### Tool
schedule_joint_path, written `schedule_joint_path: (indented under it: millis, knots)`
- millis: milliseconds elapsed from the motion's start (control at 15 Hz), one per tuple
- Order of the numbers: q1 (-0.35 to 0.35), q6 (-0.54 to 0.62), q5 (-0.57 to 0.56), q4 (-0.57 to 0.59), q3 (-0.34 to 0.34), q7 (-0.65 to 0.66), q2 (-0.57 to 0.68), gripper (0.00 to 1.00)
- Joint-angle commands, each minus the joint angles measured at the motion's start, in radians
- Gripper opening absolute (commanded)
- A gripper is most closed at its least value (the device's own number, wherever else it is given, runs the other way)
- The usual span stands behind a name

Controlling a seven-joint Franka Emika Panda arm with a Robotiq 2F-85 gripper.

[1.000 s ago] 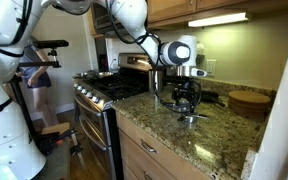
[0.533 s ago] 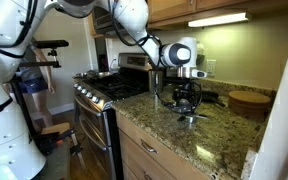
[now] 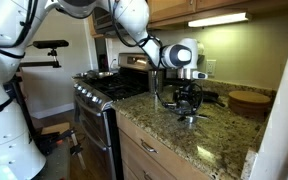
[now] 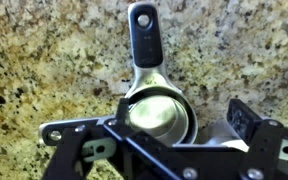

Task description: Put the small pot inside the medium pot and put both pots inside the large pot

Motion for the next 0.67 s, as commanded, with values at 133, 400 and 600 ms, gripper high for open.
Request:
schedule_joint_path:
  millis: [133, 400, 600]
  knots:
    - [0.001, -0.026, -0.004, 0.022, 0.006, -0.026, 0.004, 1.00]
    - [0.004, -0.026, -0.003, 0.035, 0.010, -0.037, 0.011, 1.00]
    - [0.003, -0.021, -0.001, 0.037, 0.013, -0.042, 0.015, 0.96]
